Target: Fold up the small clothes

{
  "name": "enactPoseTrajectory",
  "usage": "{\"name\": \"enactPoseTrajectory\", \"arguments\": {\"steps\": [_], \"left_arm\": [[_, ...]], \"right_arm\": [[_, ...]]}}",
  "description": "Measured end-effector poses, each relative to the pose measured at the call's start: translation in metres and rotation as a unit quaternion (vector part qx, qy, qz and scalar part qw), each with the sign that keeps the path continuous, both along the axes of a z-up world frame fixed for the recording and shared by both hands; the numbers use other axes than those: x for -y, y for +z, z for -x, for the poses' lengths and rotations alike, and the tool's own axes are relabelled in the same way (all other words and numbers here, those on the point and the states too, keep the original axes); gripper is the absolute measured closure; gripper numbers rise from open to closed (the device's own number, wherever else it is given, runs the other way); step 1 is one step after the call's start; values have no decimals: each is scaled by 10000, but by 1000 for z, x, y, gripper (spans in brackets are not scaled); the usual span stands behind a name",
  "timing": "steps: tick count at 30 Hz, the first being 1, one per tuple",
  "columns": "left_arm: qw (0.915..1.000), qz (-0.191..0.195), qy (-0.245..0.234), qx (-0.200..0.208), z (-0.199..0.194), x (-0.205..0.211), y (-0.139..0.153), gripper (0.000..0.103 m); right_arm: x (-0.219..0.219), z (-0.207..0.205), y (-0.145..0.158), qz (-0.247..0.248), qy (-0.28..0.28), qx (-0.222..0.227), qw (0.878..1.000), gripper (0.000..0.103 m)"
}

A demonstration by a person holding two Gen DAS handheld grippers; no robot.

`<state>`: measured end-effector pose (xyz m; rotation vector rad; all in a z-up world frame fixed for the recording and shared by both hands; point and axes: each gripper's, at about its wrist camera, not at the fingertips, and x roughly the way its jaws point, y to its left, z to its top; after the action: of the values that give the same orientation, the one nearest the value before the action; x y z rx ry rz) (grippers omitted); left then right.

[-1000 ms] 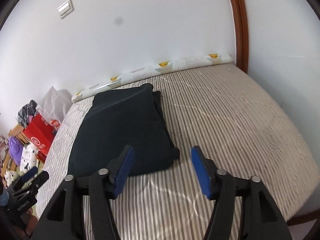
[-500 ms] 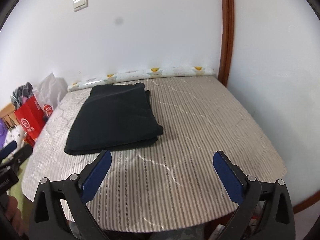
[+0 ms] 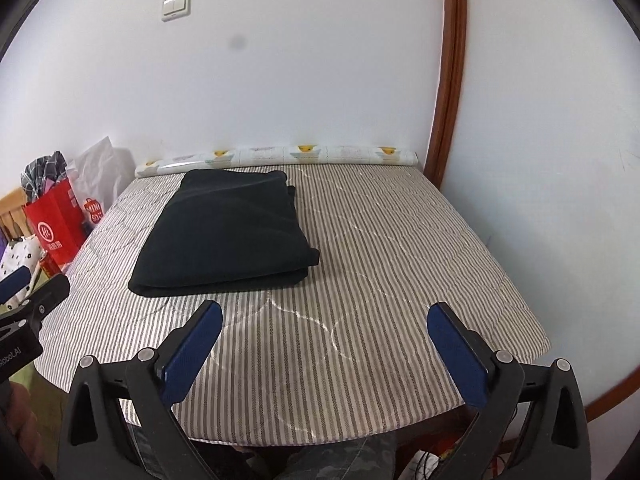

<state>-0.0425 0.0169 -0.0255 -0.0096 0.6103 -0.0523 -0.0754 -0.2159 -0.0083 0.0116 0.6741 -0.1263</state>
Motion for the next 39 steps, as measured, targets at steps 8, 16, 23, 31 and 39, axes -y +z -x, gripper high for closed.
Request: {"name": "enactPoseTrajectory", "arguments": {"steps": [8,16,23,31,39], "left_arm": [[10000,5,52,-29,0,-3,-3,8],[9999,32,80,-106,-1,-5,-7,8],[9999,50,81,-118,-2,-5,-10,8],[9999,50,47,-136,-1,-3,-12,8],[9999,5,38,-152,-2,-2,-14,8]], "right_arm": [[0,0,-1,-36,-76,-10,10000,2],[-1,0,-3,-15,-80,-38,10000,2],[5,1,-4,-33,-114,-23,9999,2],[9,3,-6,-38,-188,-41,9998,2],[12,4,-8,-56,-217,-37,9997,2]]}}
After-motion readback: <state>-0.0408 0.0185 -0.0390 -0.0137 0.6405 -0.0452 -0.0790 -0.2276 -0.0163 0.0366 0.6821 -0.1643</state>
